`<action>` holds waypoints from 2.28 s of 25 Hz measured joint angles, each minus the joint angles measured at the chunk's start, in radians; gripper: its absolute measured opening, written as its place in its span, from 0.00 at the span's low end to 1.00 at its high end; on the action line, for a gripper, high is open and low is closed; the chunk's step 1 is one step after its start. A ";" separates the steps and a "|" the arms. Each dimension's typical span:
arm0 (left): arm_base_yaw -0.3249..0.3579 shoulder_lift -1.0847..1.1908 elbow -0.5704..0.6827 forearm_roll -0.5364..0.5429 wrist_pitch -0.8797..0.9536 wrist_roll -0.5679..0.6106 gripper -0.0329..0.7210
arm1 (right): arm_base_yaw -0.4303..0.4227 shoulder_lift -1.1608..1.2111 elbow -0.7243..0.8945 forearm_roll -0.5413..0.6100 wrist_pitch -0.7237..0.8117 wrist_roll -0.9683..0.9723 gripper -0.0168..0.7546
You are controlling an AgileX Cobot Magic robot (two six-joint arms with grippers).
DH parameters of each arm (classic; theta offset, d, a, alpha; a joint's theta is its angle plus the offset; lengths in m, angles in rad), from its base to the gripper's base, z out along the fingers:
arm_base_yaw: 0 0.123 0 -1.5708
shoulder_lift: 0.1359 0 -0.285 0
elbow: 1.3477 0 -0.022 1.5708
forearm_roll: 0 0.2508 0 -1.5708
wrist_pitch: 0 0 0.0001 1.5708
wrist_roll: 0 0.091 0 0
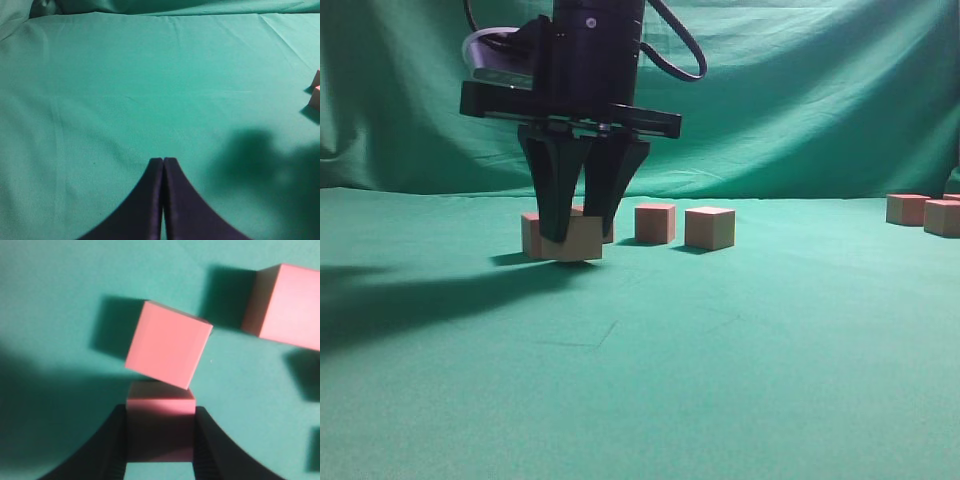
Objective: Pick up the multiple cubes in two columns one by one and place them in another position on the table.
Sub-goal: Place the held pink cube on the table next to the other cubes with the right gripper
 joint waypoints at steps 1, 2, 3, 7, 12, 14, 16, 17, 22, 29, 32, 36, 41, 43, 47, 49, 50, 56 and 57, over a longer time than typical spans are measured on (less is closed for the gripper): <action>0.000 0.000 0.000 0.000 0.000 0.000 0.04 | 0.000 0.000 0.000 0.000 0.000 0.000 0.37; 0.000 0.000 0.000 0.000 0.000 0.000 0.04 | 0.000 0.000 0.000 0.000 0.000 0.000 0.37; 0.000 0.000 0.000 0.000 0.000 0.000 0.04 | 0.000 0.000 0.000 0.000 0.000 0.000 0.37; 0.000 0.000 0.000 0.000 0.000 0.000 0.04 | 0.000 0.000 0.000 0.000 0.002 0.000 0.37; 0.000 0.000 0.000 0.000 0.000 0.000 0.04 | 0.000 0.002 0.000 0.000 0.002 0.000 0.37; 0.000 0.000 0.000 0.000 0.000 0.000 0.04 | 0.000 0.002 0.000 0.000 0.002 0.000 0.37; 0.000 0.000 0.000 0.000 0.000 0.000 0.04 | 0.000 0.002 0.000 0.000 0.002 0.000 0.37; 0.000 0.000 0.000 0.000 0.000 0.000 0.04 | 0.000 0.002 0.000 0.000 0.002 0.000 0.37; 0.000 0.000 0.000 0.000 0.000 0.000 0.04 | 0.000 0.002 0.000 0.000 0.002 0.000 0.37; 0.000 0.000 0.000 0.000 0.000 0.000 0.04 | 0.000 0.002 0.000 0.000 0.027 0.000 0.37; 0.000 0.000 0.000 0.000 0.000 0.000 0.04 | 0.000 0.002 -0.012 0.000 0.042 0.000 0.37; 0.000 0.000 0.000 0.000 0.000 0.000 0.04 | 0.000 0.002 -0.055 0.000 0.056 0.000 0.54; 0.000 0.000 0.000 0.000 0.000 0.000 0.04 | 0.000 0.002 -0.132 0.000 0.062 0.000 0.71; 0.000 0.000 0.000 0.000 0.000 0.000 0.04 | 0.000 0.002 -0.170 0.000 0.063 0.000 0.71; 0.000 0.000 0.000 0.000 0.000 0.000 0.04 | 0.000 -0.019 -0.230 -0.008 0.068 0.000 0.74; 0.000 0.000 0.000 0.000 0.000 0.000 0.04 | 0.001 -0.050 -0.239 -0.039 0.069 0.000 0.74; 0.000 0.000 0.000 0.000 0.000 0.000 0.04 | 0.001 -0.073 -0.239 -0.068 0.070 0.011 0.74; 0.000 0.000 0.000 0.000 0.000 0.000 0.04 | -0.020 -0.251 -0.229 -0.196 0.076 0.092 0.74; 0.000 0.000 0.000 0.000 0.000 0.000 0.04 | -0.031 -0.294 -0.208 -0.198 0.076 0.096 0.74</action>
